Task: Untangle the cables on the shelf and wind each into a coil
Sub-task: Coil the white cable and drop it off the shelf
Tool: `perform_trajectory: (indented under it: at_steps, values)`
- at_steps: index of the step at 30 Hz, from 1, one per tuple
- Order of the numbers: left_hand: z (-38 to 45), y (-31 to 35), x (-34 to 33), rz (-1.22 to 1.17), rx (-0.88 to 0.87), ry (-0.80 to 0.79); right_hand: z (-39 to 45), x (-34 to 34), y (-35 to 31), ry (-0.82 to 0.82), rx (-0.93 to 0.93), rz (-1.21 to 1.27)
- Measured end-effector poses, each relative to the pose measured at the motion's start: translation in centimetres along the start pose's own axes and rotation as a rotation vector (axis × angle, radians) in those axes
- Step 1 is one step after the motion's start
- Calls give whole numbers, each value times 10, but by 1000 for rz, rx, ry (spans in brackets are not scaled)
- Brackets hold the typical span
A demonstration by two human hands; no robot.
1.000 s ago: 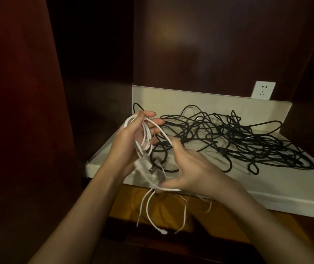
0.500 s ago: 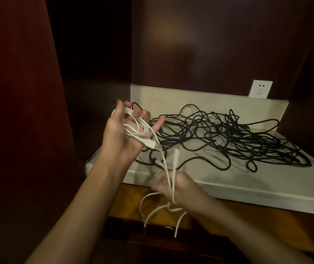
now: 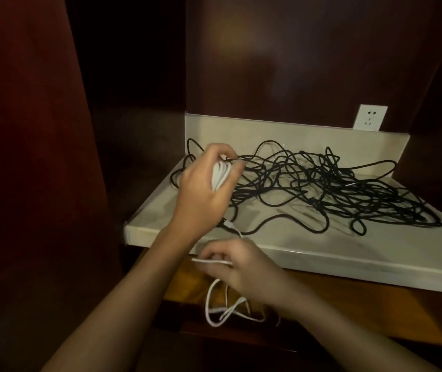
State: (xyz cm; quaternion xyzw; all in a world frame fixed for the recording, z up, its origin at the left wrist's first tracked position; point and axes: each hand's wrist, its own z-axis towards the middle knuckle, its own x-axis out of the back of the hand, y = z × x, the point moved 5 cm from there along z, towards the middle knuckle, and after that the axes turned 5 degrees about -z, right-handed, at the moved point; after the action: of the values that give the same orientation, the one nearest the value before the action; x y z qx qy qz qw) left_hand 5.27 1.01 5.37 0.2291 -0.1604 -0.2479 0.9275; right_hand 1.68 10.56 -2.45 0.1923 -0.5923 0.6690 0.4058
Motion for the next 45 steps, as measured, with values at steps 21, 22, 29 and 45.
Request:
perform_trajectory:
  at_steps: [21,22,29,45]
  values:
    - [-61,-10,-15,-657,781,-819,-15,76,-3,223,133,-78]
    - [-62,-11,-16,-682,797,-811,-15,76,-2,225,137,-65]
    - [-65,-14,-18,-926,936,-682,-21,80,7,520,101,-475]
    - [-64,-6,-19,-409,746,-798,-29,66,15,317,73,-719]
